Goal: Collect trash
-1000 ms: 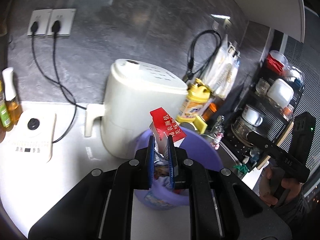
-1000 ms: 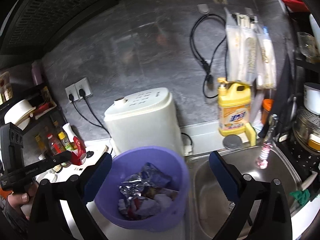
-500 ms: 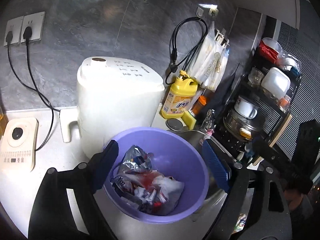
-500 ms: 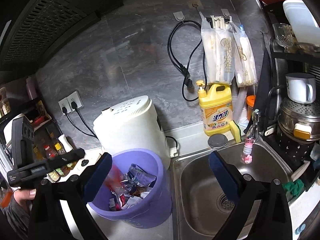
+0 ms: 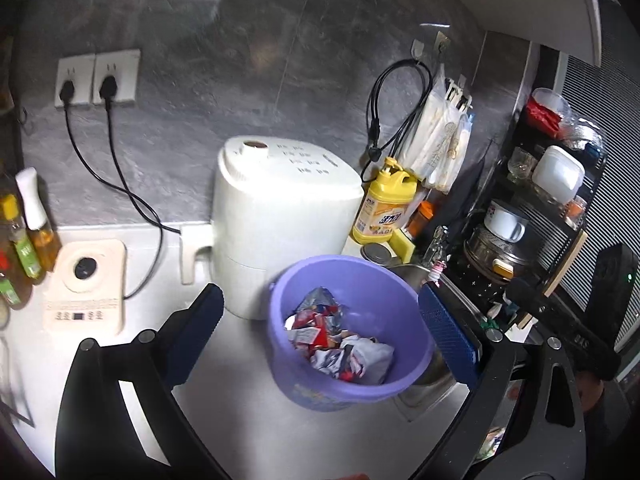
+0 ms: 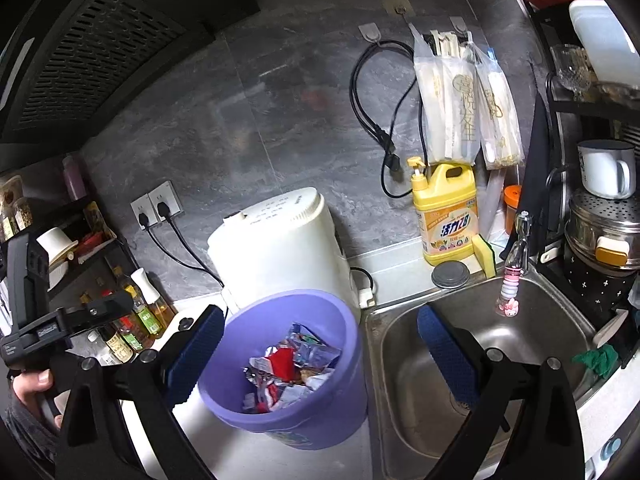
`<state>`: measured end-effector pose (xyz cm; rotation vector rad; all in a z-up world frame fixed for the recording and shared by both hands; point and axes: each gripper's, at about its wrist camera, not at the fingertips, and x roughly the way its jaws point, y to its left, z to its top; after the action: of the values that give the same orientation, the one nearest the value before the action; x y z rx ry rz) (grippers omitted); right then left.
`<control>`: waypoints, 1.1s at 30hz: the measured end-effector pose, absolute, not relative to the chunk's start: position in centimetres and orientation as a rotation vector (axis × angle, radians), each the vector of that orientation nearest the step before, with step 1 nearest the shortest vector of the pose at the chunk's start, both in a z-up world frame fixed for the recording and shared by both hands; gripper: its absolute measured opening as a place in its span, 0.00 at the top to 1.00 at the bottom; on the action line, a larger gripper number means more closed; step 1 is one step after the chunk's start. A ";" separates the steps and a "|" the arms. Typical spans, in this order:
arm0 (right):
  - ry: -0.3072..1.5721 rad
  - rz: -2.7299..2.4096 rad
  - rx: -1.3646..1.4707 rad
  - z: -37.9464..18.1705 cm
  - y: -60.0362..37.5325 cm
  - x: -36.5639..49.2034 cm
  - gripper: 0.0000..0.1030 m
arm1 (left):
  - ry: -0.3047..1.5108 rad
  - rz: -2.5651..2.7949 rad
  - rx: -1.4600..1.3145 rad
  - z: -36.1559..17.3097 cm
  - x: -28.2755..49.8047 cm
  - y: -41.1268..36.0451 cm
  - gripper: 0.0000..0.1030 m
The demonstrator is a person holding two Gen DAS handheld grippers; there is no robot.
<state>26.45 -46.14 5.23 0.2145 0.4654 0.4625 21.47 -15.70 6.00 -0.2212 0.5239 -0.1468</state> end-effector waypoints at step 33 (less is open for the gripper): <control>0.554 0.552 0.118 7.9 -33.6 12.5 0.08 | 0.450 0.031 -0.206 8.5 2.9 -3.9 0.06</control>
<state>12.51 -33.60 7.88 0.1180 0.5542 0.5520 2.91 -3.92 8.46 -0.2065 0.4499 0.0315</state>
